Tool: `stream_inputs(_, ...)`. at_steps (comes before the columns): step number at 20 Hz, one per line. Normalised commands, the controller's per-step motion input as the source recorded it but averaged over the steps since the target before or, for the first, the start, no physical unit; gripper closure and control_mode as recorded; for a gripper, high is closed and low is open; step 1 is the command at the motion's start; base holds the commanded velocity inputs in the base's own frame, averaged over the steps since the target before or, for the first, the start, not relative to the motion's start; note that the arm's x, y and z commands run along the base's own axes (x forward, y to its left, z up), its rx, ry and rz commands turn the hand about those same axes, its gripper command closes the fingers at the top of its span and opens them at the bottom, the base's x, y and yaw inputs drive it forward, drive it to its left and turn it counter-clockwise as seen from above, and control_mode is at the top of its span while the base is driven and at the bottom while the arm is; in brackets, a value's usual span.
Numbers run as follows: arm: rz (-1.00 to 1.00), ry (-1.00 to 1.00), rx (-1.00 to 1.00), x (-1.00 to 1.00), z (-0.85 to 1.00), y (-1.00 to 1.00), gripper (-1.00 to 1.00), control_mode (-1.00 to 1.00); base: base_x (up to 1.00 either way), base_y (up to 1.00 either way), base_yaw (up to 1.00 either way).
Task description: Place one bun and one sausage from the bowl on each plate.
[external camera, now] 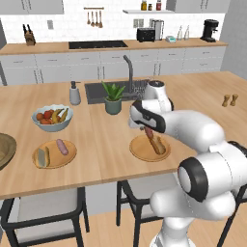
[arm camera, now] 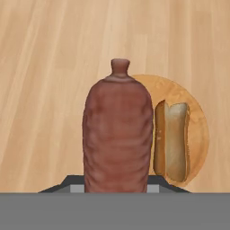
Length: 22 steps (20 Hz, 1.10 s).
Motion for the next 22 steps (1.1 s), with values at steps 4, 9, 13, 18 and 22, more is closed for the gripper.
stream_inputs(4,0.00,0.00,0.00,0.22,-0.79,0.00,1.00,-1.00,0.00,0.00,0.00)
stream_inputs(9,0.00,0.00,0.00,0.14,-0.68,0.00,1.00,-1.00,0.00,0.00,0.00)
stream_inputs(13,0.00,0.00,0.00,0.06,-0.54,0.00,1.00,-1.00,0.00,0.00,0.00)
stream_inputs(18,0.00,0.00,0.00,0.20,-0.33,0.02,1.00,-1.00,0.00,0.00,0.00)
stream_inputs(22,0.00,0.00,0.00,0.27,-0.26,0.00,1.00,-1.00,0.00,0.00,0.00)
